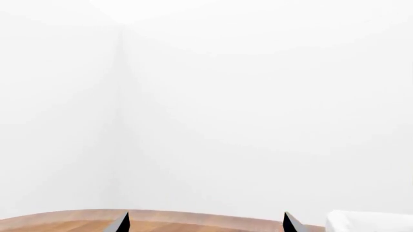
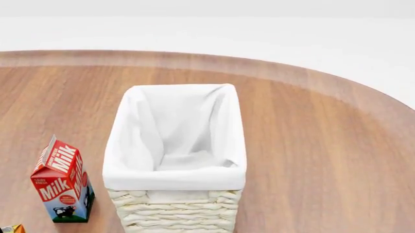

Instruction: Pick up the alphabet soup, and put it in the basket.

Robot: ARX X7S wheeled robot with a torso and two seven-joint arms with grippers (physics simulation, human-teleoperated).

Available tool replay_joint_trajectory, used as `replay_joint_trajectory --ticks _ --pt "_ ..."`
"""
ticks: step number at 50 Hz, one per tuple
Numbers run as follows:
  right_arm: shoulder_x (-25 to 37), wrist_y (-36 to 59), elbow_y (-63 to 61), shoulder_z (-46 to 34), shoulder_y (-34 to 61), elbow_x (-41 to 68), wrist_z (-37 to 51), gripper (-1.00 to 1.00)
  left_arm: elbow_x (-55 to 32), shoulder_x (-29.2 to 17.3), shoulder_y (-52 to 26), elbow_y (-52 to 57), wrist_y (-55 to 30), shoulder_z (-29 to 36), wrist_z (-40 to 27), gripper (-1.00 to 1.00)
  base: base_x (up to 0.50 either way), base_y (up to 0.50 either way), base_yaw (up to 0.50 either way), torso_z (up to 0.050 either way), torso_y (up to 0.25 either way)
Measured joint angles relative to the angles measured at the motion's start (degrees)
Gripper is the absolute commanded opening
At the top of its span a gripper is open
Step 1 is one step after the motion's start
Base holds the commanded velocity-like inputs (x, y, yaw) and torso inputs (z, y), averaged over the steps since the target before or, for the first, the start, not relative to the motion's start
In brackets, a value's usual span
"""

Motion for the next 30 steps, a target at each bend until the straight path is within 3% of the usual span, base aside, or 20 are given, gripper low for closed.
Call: replay_joint_trajectory --ticks 30 --pt "6.5 -0.3 -5.1 -8.6 -3.8 0.9 -12.9 1.0 0.0 -0.5 -0.1 -0.1 0.2 0.5 -0.6 1.0 0.0 0.0 0.0 0.0 0.0"
